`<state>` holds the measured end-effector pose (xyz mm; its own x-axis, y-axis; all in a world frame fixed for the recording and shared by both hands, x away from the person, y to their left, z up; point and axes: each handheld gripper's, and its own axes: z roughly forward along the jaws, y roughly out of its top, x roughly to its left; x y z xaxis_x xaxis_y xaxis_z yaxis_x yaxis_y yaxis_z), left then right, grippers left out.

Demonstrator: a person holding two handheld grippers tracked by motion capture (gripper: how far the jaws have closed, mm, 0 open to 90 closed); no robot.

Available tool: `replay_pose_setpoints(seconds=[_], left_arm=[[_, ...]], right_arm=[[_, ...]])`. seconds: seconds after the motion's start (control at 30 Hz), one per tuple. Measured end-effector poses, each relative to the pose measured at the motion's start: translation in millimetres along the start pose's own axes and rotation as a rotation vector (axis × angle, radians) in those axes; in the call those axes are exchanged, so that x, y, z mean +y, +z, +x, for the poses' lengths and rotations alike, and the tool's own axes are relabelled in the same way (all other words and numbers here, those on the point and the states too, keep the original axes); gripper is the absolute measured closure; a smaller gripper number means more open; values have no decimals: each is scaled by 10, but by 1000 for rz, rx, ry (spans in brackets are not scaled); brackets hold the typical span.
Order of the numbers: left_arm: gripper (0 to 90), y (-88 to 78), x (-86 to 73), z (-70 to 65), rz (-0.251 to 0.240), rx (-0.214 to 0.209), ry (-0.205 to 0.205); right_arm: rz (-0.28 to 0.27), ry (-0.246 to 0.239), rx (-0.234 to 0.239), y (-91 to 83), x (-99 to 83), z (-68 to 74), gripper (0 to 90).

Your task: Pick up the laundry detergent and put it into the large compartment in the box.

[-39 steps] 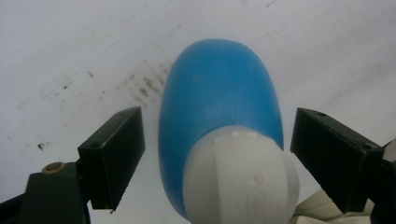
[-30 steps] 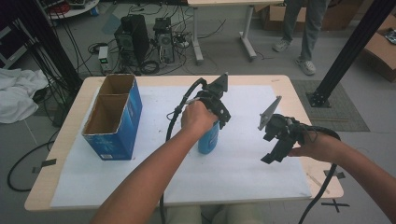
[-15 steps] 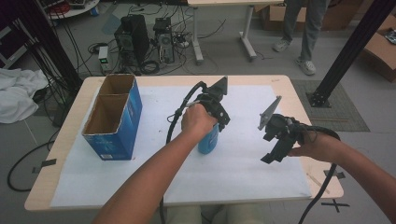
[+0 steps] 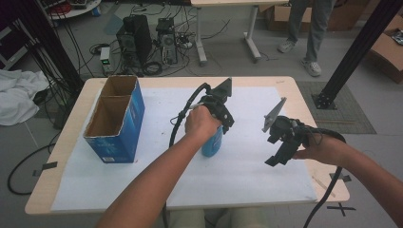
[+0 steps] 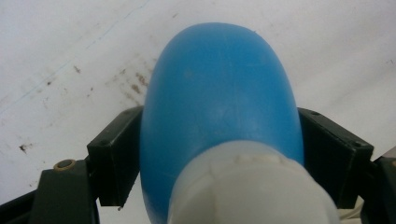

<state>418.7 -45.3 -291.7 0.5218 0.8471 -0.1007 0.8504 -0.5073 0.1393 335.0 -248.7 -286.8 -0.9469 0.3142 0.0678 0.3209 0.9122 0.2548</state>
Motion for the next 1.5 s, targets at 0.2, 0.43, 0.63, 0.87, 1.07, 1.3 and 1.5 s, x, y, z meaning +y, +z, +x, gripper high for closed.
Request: replay_pose_setpoints(seconds=[0.2,0.43,0.63,0.87,1.07,1.3,1.5], left_arm=[[241,-1,3,-6,-3,-1,-3],[266,-7,3,-3,-5,-2,-8],[275,-7,3,-5,-6,0,-9],[293,3,-1,-8,-6,2,-8],[314,4,-3,-2,-5,5,-4],[333,-5,-7,6,-8,10,-6],[363,-6,-7,0,-9,21,1]], right_arm=[[-5,-4,0,5,-4,-2,183],[-6,-2,0,-3,-5,1,183],[-6,-3,1,3,-12,0,183],[-2,-3,3,14,-11,2,183],[-2,-3,3,15,-1,3,184],[3,-1,3,16,7,7,184],[3,5,4,12,10,7,185]])
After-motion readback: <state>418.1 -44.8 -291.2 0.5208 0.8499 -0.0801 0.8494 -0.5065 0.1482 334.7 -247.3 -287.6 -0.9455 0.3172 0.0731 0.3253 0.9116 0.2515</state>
